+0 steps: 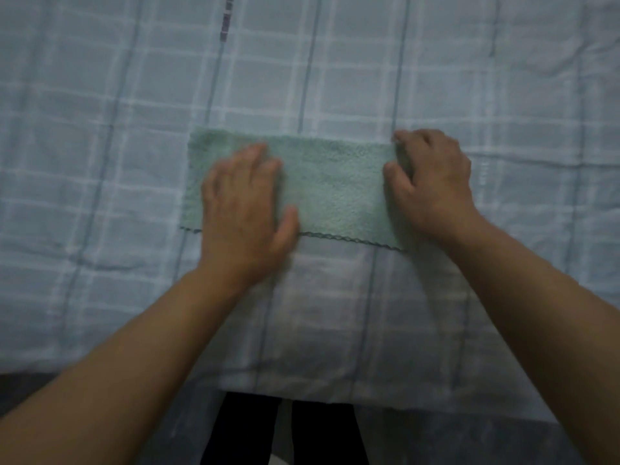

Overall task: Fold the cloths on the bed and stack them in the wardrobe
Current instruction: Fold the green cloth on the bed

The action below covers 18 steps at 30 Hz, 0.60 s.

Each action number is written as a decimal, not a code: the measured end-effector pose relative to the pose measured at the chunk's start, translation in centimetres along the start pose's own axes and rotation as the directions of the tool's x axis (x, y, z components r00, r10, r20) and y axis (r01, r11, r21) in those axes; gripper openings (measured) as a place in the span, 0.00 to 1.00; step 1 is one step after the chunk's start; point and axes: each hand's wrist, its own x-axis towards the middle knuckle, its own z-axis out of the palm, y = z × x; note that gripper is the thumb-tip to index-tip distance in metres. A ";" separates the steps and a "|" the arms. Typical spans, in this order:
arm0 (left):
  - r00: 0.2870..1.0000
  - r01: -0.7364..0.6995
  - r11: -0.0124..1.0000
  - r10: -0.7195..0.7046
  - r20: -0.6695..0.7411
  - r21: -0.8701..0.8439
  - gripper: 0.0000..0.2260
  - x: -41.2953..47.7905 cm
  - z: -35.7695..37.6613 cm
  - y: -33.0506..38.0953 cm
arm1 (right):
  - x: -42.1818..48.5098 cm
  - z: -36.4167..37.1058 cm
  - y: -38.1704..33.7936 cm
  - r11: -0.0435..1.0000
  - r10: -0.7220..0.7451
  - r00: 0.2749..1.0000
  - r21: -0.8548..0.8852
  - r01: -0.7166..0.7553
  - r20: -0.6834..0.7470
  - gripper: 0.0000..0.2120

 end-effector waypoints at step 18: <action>0.837 0.528 0.698 -0.524 0.158 -0.483 0.21 2.0 4.0 15.6 | 5.0 -6.6 -3.1 0.913 -0.076 0.912 0.396 -0.099 0.404 0.03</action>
